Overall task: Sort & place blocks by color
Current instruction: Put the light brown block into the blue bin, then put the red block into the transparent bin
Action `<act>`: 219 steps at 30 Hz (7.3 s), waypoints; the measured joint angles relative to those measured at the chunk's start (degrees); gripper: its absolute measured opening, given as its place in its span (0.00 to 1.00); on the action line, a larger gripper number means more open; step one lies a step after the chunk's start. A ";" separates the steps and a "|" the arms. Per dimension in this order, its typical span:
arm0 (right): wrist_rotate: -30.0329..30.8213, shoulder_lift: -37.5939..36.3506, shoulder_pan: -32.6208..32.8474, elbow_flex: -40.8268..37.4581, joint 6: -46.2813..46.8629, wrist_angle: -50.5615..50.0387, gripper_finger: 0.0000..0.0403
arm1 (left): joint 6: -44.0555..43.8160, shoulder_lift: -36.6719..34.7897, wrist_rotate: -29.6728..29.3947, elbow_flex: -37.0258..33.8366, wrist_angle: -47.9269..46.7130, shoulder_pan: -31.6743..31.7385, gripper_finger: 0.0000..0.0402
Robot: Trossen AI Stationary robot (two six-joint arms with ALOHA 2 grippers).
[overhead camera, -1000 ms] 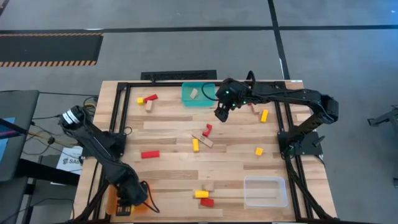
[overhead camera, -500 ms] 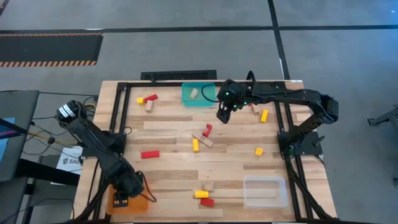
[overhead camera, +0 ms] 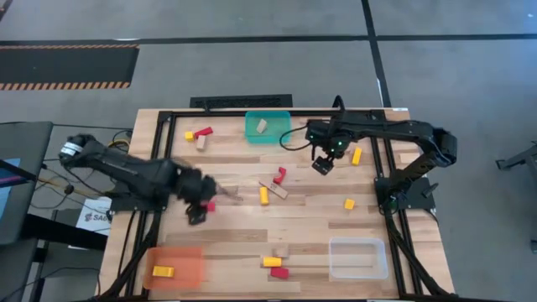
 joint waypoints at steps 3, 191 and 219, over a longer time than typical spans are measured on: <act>0.82 -0.35 -2.10 -1.90 0.19 2.64 0.79 | 5.67 0.02 -1.35 0.00 6.57 7.40 0.59; 5.35 1.01 0.38 21.33 -0.61 0.32 0.89 | 28.10 35.94 7.07 38.10 -24.82 41.40 0.84; 6.55 1.01 2.20 21.33 -0.79 -5.15 0.89 | 6.40 7.12 -2.58 -16.82 15.41 -2.26 0.84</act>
